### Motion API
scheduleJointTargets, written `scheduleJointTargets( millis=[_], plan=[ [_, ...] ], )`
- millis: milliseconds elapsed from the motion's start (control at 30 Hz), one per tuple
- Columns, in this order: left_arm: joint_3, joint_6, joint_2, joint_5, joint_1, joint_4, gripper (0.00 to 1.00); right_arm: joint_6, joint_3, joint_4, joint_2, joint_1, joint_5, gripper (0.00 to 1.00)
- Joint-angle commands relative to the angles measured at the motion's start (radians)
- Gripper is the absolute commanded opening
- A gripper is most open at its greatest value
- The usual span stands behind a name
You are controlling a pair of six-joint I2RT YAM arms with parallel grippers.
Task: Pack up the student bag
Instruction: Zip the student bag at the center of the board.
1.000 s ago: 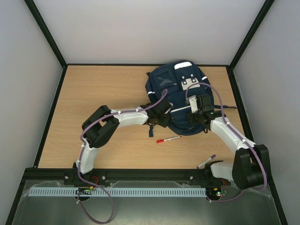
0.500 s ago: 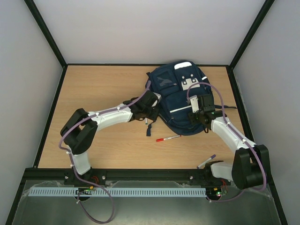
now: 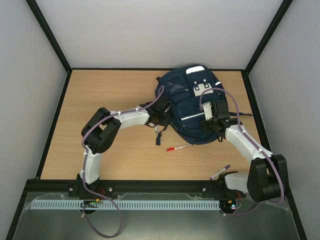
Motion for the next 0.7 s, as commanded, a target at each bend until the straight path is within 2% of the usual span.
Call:
scheduleJointTargets(
  millis=[0, 433, 567, 667],
  plan=[
    [-0.014, -0.019, 0.015, -0.025, 0.009, -0.017, 0.03, 0.003, -0.012, -0.012, -0.007, -0.009, -0.015, 0.5],
    [-0.168, -0.048, -0.067, -0.039, 0.101, 0.017, 0.03, 0.014, 0.002, 0.0, 0.012, -0.032, 0.029, 0.51],
    [-0.181, -0.032, -0.083, -0.037, 0.128, 0.024, 0.03, 0.003, 0.092, -0.021, 0.068, -0.086, 0.028, 0.52],
    [-0.177, 0.001, -0.104, -0.013, 0.135, 0.041, 0.05, 0.02, 0.189, -0.054, 0.138, -0.165, -0.026, 0.53]
  ],
)
